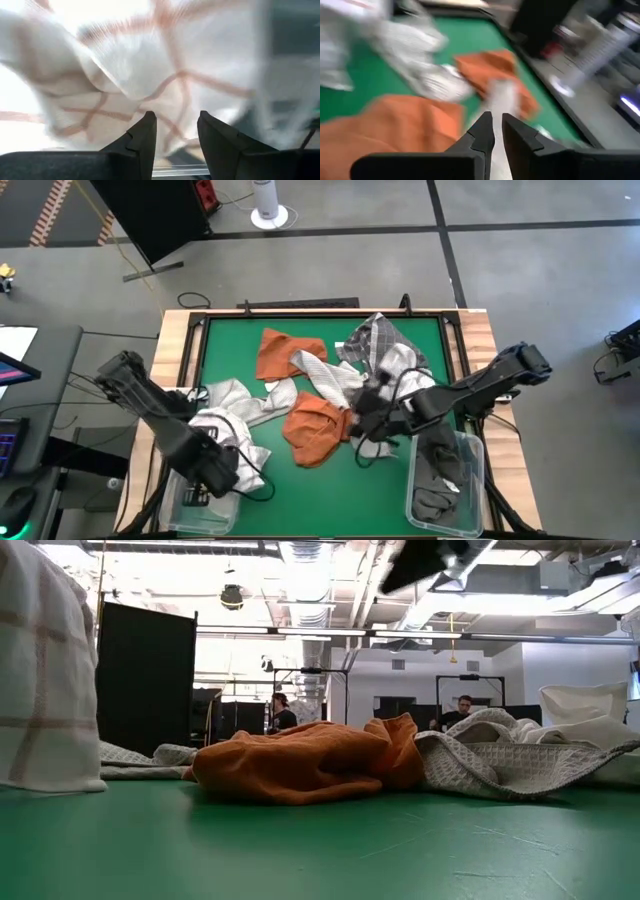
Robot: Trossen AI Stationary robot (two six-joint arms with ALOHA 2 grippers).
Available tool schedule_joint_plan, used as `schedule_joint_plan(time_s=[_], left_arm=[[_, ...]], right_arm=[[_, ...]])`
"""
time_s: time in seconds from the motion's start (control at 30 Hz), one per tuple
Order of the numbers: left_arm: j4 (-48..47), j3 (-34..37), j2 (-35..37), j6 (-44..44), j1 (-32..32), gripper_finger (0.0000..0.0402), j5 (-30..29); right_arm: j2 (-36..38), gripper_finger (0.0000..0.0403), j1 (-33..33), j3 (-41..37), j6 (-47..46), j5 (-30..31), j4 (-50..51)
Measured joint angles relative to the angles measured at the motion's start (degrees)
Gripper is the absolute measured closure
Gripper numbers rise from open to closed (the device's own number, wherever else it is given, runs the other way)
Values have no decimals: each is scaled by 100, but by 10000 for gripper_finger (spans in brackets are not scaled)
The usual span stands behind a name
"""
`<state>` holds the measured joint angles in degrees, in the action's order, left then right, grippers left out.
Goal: Sort towels by color in basket
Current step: Put the white squared towel into the left transparent bin
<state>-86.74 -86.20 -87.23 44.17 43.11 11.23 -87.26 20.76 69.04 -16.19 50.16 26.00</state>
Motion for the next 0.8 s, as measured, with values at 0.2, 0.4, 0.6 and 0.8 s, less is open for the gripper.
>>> schedule_joint_plan(time_s=[0.2, 0.4, 0.6, 0.8], left_arm=[[-7, -849, 601, 261, 79, 264, -1116], [-46, -973, 1246, 216, 199, 264, -2412], [-12, -921, 1594, 95, 324, 264, -3278], [26, -915, 1563, -130, 328, 264, -3467]], right_arm=[[-1062, 330, -268, 3, 1284, -2120, -2263], [-2142, 323, -228, 16, 2341, -3011, -4322], [-3040, 252, -109, 727, 2431, -3269, -4860], [-3847, 142, -198, 1780, 2312, -3292, -4351]])
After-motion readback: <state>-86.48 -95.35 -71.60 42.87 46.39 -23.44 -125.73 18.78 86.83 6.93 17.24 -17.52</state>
